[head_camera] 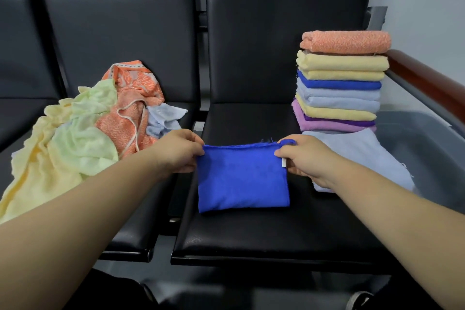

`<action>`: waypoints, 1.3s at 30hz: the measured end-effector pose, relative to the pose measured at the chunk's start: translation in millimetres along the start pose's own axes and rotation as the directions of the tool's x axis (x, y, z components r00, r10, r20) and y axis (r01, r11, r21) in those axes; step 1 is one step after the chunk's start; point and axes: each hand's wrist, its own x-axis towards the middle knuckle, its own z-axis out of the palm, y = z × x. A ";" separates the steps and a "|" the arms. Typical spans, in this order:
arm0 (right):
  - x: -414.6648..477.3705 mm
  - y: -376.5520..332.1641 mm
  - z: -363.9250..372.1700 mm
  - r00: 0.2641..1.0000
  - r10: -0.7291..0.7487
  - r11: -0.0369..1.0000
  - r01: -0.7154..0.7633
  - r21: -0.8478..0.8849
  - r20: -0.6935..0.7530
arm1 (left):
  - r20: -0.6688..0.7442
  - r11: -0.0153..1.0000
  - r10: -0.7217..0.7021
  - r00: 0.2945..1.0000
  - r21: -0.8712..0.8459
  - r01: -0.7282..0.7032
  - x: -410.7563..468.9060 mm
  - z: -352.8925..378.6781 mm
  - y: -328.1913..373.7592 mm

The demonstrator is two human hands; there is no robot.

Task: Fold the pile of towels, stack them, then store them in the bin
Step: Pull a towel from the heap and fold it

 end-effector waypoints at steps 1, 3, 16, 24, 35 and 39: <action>5.9 -0.8 3.1 1.000 -0.015 0.999 0.014 -0.028 -0.023 | -0.041 1.000 0.021 0.999 -0.003 -0.021 4.9 2.4 0.6; 12.9 -3.4 10.9 0.997 -0.055 0.995 0.050 -0.083 -0.059 | -0.118 0.998 0.058 0.991 0.015 -0.057 14.8 6.2 -2.0; 62.5 5.0 30.0 0.959 -0.174 0.895 0.059 -0.442 -0.225 | -0.294 0.876 0.226 0.929 0.478 -0.062 64.4 18.6 -31.7; 44.3 0.9 41.0 0.998 0.029 0.698 -0.057 -0.714 -0.051 | -0.145 0.911 -0.067 0.987 0.395 0.120 42.8 21.6 -22.9; 6.3 -13.9 -23.2 0.973 -0.171 0.980 0.153 -0.125 -0.153 | -0.326 0.912 0.408 0.853 0.176 -0.369 1.8 65.6 42.5; -14.0 -15.2 -81.5 0.955 -0.192 0.975 0.159 -0.158 -0.227 | -0.293 0.910 0.415 0.861 0.125 -0.396 -6.7 110.0 73.5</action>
